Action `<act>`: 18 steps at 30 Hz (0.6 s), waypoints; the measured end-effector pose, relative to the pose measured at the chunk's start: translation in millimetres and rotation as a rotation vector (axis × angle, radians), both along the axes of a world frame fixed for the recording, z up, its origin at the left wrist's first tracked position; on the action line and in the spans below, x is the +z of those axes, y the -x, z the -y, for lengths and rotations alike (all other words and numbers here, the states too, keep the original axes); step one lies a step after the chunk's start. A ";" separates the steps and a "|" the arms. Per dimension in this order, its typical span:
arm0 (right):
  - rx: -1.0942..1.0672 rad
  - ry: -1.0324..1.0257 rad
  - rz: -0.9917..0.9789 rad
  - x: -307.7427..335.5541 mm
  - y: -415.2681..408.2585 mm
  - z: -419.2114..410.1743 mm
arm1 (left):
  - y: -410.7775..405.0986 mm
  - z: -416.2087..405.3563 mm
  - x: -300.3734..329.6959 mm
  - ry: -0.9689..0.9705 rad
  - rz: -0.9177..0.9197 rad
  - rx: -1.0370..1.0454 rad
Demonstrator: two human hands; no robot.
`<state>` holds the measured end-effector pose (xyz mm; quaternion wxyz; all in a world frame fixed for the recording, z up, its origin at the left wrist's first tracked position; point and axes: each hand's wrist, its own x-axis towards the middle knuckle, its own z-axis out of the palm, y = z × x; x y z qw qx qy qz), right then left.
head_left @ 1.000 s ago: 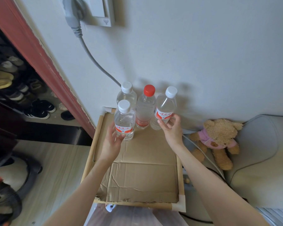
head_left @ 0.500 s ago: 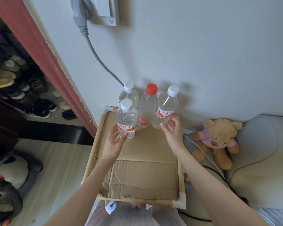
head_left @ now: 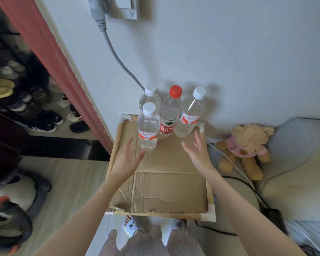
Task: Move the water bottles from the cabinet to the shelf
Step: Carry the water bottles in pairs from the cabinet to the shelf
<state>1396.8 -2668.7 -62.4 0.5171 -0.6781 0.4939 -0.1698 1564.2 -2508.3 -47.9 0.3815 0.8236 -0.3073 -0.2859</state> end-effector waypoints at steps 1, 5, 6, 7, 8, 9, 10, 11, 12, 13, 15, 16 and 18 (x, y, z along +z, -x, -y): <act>0.056 0.063 -0.043 3.2 4.4 -10.1 | -0.3 -10.3 -2.1 -0.034 0.091 -0.007; 0.448 0.360 -0.340 -1.9 27.1 -51.8 | 9.9 -60.4 -12.6 -0.152 0.367 -0.035; 0.556 0.446 -0.434 -5.8 31.3 -61.3 | 17.6 -74.3 -14.9 -0.191 0.412 -0.036; 0.639 0.522 -0.483 -10.4 34.4 -68.6 | 26.5 -88.4 -17.6 -0.222 0.438 -0.025; 0.702 0.571 -0.485 -11.6 36.5 -75.0 | 37.4 -102.7 -18.9 -0.246 0.441 -0.001; 0.754 0.610 -0.467 -12.7 37.5 -79.4 | 49.3 -117.9 -20.8 -0.264 0.442 0.032; 0.813 0.641 -0.450 -13.8 38.9 -83.0 | 62.3 -133.7 -22.3 -0.283 0.454 0.069; 0.875 0.672 -0.433 -15.6 41.1 -86.0 | 76.1 -149.7 -24.0 -0.316 0.465 0.107; 0.930 0.700 -0.419 -17.0 43.0 -88.9 | 91.2 -165.1 -24.2 -0.358 0.469 0.147; 0.978 0.719 -0.409 -19.2 44.1 -93.1 | 106.8 -180.9 -25.7 -0.399 0.469 0.192; 1.049 0.711 -0.359 -17.9 43.9 -107.0 | 137.9 -211.3 -26.3 -0.455 0.462 0.284; 1.081 0.701 -0.330 -15.8 43.6 -117.1 | 154.3 -226.2 -26.0 -0.475 0.448 0.330; 1.146 0.681 -0.264 -10.0 41.0 -141.8 | 188.1 -256.0 -27.6 -0.514 0.417 0.423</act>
